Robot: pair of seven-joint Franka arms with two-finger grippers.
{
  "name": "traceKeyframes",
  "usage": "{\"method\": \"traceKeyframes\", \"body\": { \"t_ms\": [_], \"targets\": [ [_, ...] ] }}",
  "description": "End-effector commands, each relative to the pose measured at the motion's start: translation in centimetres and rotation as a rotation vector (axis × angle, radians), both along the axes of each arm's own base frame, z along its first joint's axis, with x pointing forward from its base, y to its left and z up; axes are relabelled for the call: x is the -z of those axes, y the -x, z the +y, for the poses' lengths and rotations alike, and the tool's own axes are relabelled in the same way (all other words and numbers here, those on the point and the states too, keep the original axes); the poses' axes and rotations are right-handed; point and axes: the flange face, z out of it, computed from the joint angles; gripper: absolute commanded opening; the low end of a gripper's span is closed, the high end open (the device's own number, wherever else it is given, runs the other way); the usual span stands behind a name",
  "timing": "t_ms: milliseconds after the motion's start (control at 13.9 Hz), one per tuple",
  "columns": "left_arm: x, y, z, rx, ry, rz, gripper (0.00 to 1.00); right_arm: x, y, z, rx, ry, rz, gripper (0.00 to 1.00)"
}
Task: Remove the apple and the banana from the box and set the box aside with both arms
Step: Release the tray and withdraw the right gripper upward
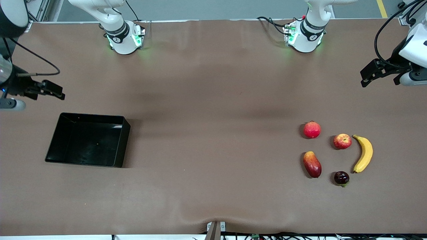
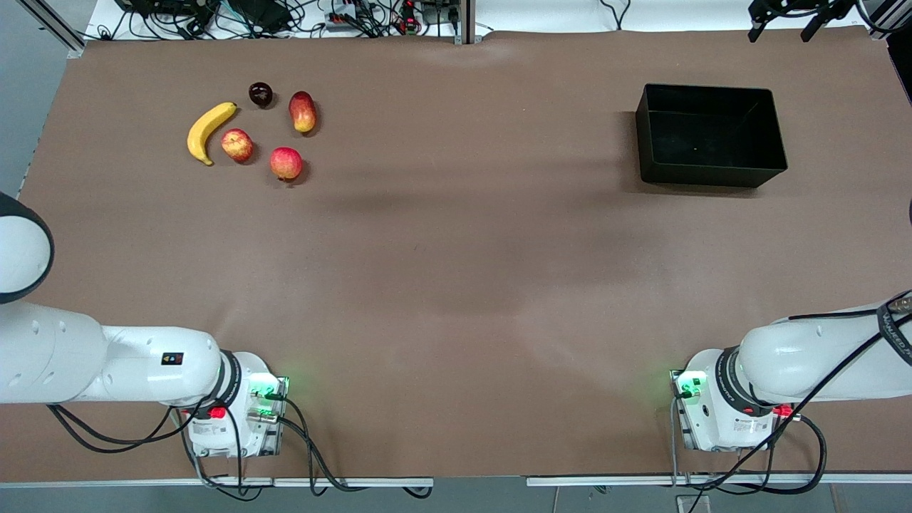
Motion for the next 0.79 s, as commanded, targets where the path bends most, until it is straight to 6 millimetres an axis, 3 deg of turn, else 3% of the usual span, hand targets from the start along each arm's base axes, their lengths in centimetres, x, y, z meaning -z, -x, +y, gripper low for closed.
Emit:
{"method": "traceKeyframes", "body": {
  "t_ms": [0,430,717],
  "targets": [
    [-0.1,0.1,0.5,0.011,0.02,0.004,1.0,-2.1,1.0,-1.1,0.055,-0.038,0.019,1.0],
    [-0.2,0.1,1.9,0.039,0.016,0.006,1.0,-4.7,1.8,-0.9,0.085,-0.027,0.004,1.0],
    [-0.2,0.3,2.0,0.044,0.014,0.023,1.0,-4.3,1.1,-1.5,0.082,-0.018,-0.024,1.0]
  ]
}}
